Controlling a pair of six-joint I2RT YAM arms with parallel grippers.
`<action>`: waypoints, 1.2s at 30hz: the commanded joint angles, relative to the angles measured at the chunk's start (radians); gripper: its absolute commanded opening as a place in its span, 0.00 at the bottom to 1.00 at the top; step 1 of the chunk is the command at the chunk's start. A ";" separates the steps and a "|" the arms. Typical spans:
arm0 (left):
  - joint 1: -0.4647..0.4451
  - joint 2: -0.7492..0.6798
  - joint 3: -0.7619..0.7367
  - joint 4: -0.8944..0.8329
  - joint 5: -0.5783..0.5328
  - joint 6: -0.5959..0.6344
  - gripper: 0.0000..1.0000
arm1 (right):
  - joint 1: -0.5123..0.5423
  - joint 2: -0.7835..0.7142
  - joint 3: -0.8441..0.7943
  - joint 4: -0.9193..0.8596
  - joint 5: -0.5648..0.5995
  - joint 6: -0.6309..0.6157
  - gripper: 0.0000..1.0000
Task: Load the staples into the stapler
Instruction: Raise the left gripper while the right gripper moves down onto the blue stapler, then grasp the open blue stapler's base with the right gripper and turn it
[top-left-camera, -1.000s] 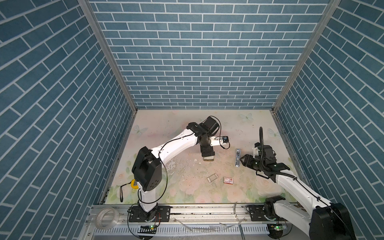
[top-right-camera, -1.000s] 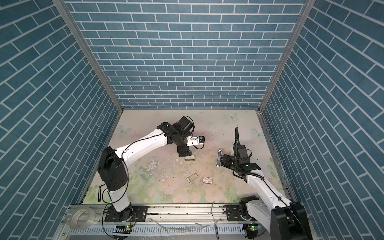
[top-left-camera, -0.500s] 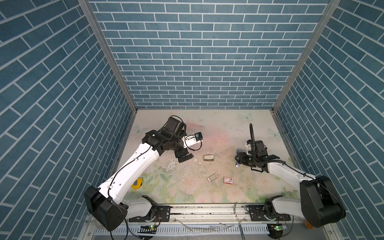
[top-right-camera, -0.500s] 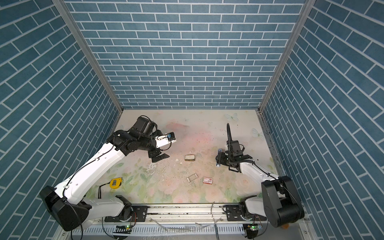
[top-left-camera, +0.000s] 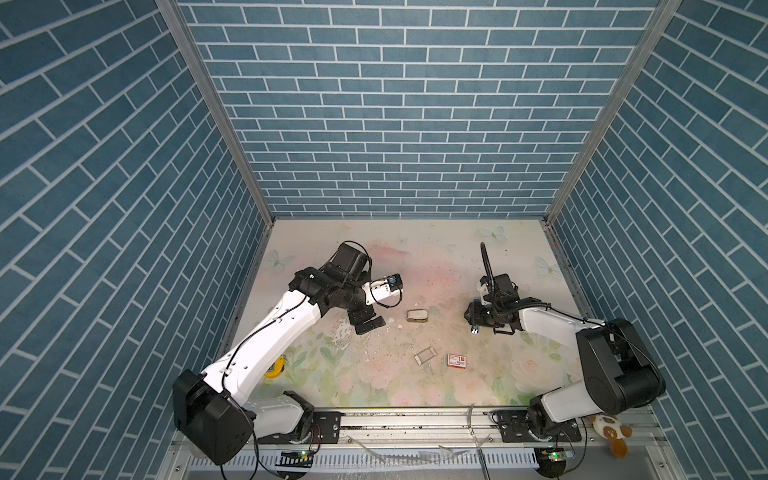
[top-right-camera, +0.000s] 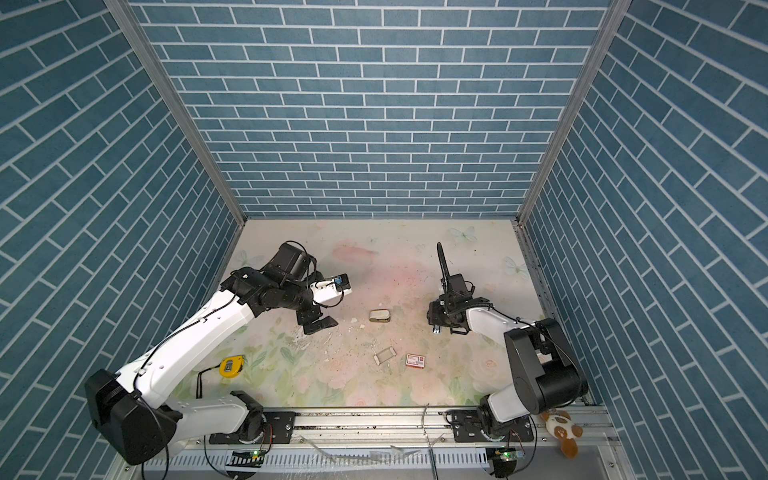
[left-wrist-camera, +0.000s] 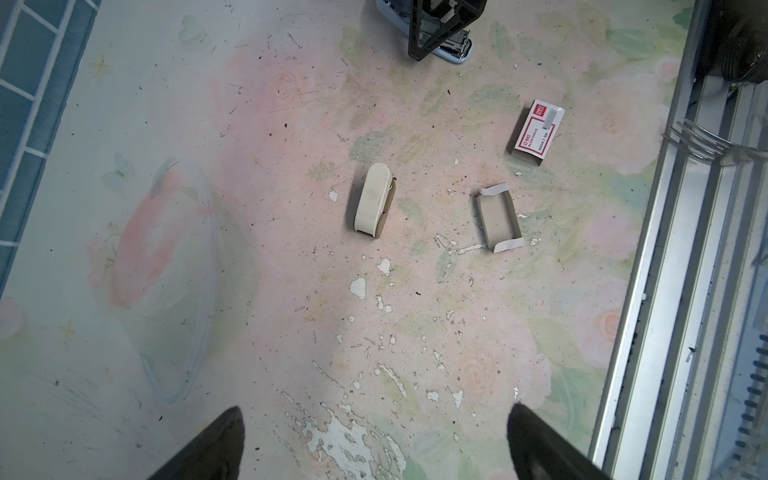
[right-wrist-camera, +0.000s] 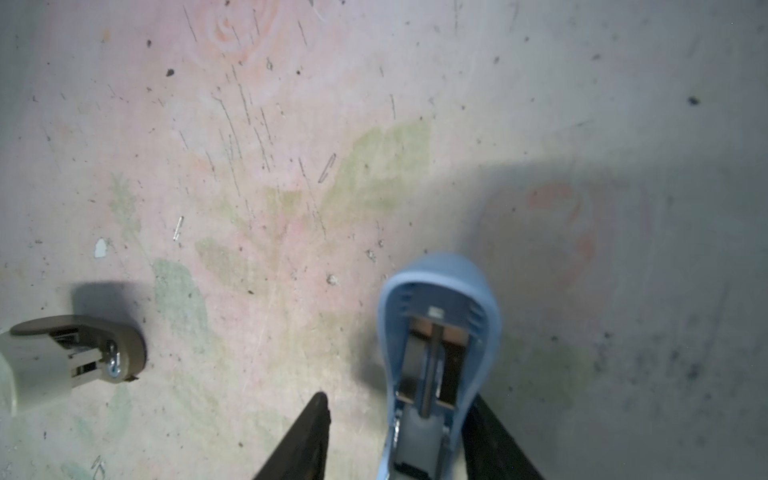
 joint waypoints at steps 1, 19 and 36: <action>0.007 -0.004 -0.015 0.013 0.022 -0.015 1.00 | 0.030 0.024 0.017 -0.039 0.062 -0.056 0.48; 0.008 -0.005 -0.018 0.024 0.029 -0.015 1.00 | 0.141 0.016 0.003 0.017 0.074 -0.122 0.33; 0.008 0.020 0.019 0.007 0.067 -0.002 1.00 | 0.197 -0.208 -0.037 -0.013 0.148 -0.064 0.51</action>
